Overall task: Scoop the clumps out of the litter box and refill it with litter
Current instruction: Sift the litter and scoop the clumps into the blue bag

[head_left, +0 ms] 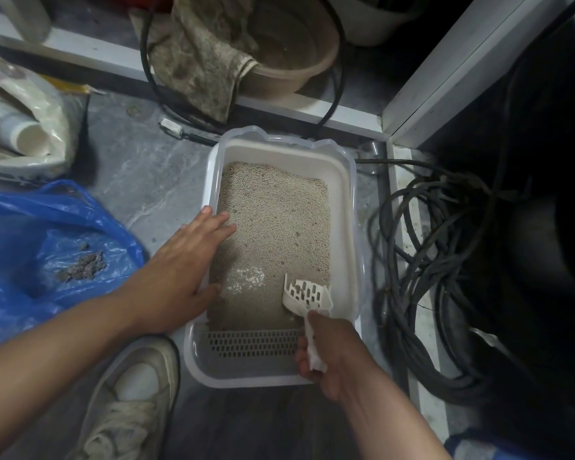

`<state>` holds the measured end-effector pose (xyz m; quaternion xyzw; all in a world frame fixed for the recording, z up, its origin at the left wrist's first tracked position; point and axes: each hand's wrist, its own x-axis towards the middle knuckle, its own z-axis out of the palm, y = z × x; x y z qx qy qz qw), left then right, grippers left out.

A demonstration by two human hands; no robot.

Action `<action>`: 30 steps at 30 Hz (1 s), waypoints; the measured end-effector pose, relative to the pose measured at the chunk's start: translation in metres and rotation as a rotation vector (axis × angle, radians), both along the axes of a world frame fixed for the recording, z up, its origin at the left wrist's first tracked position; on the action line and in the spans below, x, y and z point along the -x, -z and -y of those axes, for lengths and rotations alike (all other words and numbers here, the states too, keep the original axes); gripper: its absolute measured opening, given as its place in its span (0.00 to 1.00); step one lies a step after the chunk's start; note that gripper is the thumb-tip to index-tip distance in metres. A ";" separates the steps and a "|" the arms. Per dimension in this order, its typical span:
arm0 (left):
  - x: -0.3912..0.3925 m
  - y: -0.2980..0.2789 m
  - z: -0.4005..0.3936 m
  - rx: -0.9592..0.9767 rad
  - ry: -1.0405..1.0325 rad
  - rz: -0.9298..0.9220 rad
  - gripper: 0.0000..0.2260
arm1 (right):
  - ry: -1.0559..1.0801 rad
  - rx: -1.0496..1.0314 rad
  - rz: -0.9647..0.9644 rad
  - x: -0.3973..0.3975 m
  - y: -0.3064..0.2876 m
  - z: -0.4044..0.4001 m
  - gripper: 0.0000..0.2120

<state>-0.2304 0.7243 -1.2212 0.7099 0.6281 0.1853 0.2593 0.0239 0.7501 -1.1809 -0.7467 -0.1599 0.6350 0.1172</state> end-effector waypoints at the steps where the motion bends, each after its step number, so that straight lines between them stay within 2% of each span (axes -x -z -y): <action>1: 0.000 0.000 0.000 0.003 0.001 -0.001 0.44 | -0.008 -0.008 0.009 0.001 0.001 -0.003 0.10; 17: 0.002 0.000 0.001 -0.005 0.009 -0.011 0.43 | -0.230 -0.219 -0.004 0.021 0.039 -0.054 0.16; 30: 0.003 0.001 0.000 0.009 0.008 -0.030 0.44 | -0.218 -0.370 -0.032 0.042 0.051 -0.077 0.18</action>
